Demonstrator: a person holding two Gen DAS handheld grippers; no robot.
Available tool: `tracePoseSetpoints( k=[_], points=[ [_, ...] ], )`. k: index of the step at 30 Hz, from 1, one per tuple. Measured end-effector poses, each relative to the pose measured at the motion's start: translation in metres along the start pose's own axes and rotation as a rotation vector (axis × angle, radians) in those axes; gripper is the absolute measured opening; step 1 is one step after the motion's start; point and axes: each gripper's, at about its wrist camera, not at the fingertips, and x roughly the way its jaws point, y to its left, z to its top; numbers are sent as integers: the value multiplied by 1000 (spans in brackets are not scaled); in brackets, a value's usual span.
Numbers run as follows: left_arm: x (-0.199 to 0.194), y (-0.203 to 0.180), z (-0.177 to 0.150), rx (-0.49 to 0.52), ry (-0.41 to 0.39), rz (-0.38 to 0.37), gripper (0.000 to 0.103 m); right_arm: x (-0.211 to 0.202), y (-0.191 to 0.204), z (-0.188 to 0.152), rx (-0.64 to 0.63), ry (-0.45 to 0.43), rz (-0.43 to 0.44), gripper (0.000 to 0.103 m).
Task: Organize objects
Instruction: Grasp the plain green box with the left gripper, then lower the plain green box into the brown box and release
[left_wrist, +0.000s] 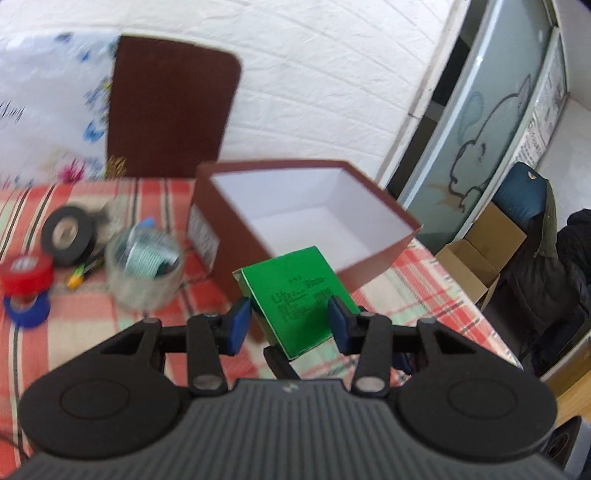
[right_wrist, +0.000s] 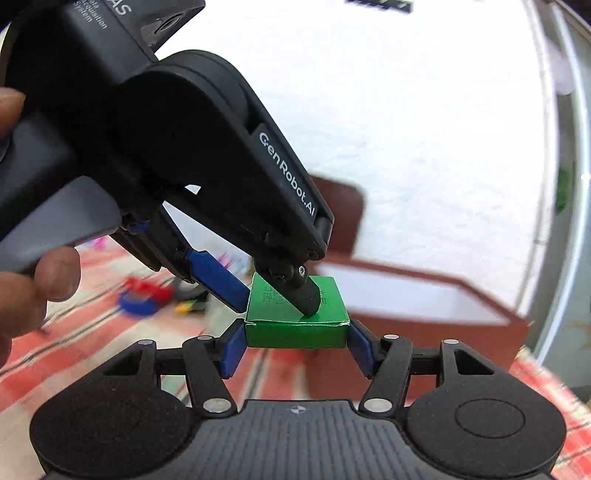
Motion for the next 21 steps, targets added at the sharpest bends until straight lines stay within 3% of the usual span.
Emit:
tracePoseSetpoints(
  k=[4, 10, 16, 18, 19, 21],
  points=[
    [23, -24, 28, 63, -28, -13, 48, 23, -27, 14, 22, -35, -67, 59],
    [67, -50, 45, 131, -2, -20, 48, 64, -66, 19, 56, -28, -140, 59],
    [111, -55, 40, 178, 62, 78, 48, 99, -86, 12, 41, 13, -190, 59],
    [115, -48, 37, 154, 84, 88, 48, 106, -85, 7, 28, 32, -209, 67],
    [113, -45, 36, 146, 80, 87, 48, 103, -86, 6, 39, 23, -216, 76],
    [105, -42, 34, 150, 68, 93, 48, 97, -83, 5, 43, 3, -206, 76]
  ],
)
